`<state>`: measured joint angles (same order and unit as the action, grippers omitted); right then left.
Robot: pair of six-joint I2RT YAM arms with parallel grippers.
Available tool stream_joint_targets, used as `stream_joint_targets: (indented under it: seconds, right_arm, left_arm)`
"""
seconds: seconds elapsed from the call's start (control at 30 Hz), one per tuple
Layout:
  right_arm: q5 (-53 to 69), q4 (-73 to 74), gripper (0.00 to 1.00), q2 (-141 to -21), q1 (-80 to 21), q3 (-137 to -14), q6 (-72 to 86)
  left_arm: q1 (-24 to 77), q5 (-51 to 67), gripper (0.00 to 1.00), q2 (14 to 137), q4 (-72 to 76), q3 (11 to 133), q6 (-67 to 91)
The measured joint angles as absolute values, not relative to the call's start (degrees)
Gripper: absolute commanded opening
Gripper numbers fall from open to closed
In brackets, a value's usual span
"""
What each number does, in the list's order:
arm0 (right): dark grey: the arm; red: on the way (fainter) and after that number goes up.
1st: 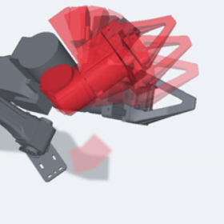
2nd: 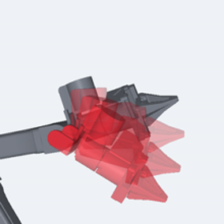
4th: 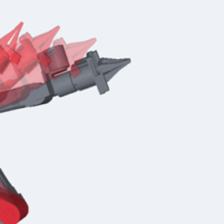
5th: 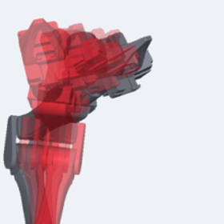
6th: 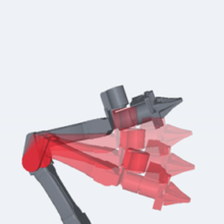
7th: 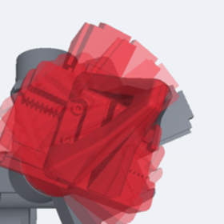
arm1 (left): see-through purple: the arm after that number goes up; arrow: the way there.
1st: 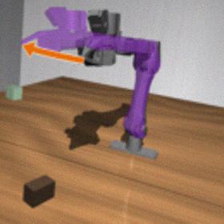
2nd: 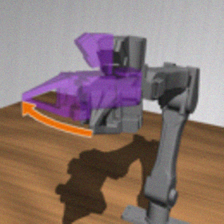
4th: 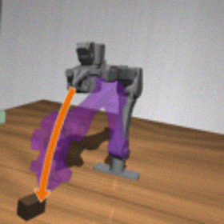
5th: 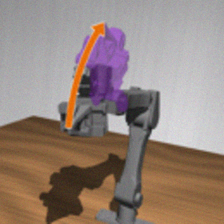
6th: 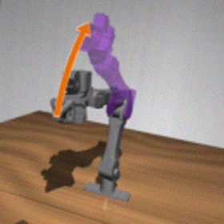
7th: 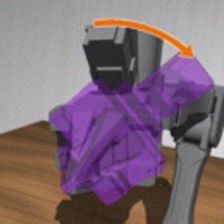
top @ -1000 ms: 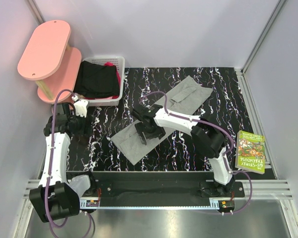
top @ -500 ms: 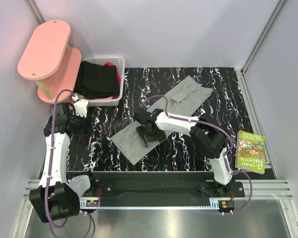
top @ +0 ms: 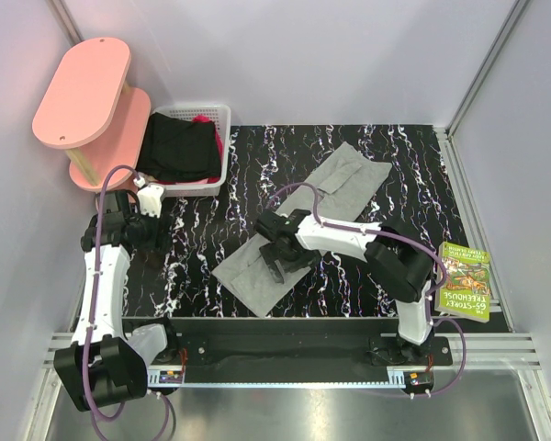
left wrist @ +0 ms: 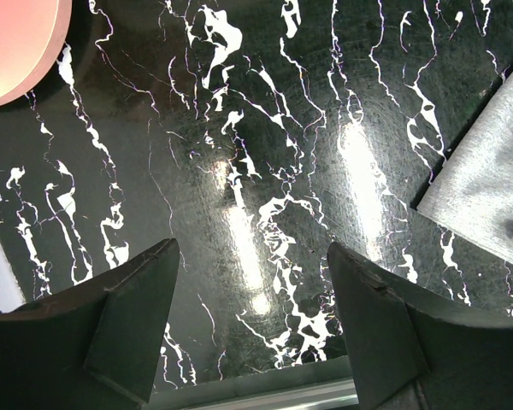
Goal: Fold and stack the t-shirts
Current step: Rotate the tshirt 45 degrees, then grab the bottom of the folded rectangular tshirt with right arm
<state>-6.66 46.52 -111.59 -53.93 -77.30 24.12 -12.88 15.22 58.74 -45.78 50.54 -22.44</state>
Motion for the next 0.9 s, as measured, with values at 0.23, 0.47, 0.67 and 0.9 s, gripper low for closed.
stream_joint_targets:
  seconds: [0.23,0.47,0.67,0.9]
  right_arm:
    - [-18.1,52.5,1.0,-111.7,-64.0,-88.2,20.4]
    - [-26.2,55.0,1.0,-117.8,-77.8,-98.0,17.7]
    - [-27.9,57.3,0.91,-125.3,-80.4,-101.2,16.7]
    - [-29.3,57.2,0.89,-129.4,-80.7,-106.5,14.9]
  left_arm:
    - [-15.3,15.3,0.77,58.2,-46.0,50.6,-22.8]
    - [-30.5,21.7,0.76,60.0,-48.0,52.1,-25.5]
    - [-38.3,27.7,0.75,66.3,-49.4,52.7,-28.3]
    - [-38.8,31.5,0.75,66.8,-51.1,51.9,-31.1]
